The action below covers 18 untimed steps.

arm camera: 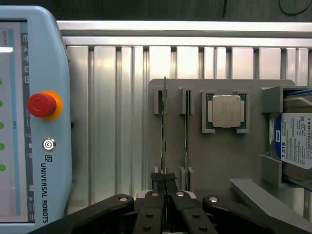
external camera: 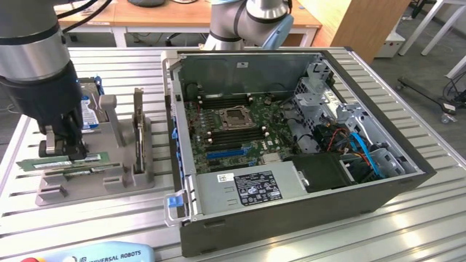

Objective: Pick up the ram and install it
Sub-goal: 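Pick up the ram and move it above insertion slot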

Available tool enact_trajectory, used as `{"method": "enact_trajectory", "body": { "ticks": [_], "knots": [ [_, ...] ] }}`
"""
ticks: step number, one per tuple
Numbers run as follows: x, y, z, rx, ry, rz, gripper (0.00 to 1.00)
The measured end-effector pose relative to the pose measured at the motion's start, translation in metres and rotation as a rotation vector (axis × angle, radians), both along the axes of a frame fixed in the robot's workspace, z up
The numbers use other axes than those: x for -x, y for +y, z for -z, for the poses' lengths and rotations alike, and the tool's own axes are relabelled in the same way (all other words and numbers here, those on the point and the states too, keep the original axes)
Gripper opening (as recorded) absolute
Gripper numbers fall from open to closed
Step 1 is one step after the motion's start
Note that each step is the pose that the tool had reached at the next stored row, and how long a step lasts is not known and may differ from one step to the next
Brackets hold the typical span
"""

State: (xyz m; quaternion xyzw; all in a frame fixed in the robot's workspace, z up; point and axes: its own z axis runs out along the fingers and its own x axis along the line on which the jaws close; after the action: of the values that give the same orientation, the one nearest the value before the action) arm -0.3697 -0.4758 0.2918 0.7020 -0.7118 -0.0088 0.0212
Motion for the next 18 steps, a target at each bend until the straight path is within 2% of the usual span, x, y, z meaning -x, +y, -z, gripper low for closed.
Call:
{"method": "enact_trajectory", "body": {
  "ticks": [18],
  "knots": [
    [0.000, 0.0000, -0.0443, -0.0001, -0.0001, 0.000, 0.11]
  ]
}}
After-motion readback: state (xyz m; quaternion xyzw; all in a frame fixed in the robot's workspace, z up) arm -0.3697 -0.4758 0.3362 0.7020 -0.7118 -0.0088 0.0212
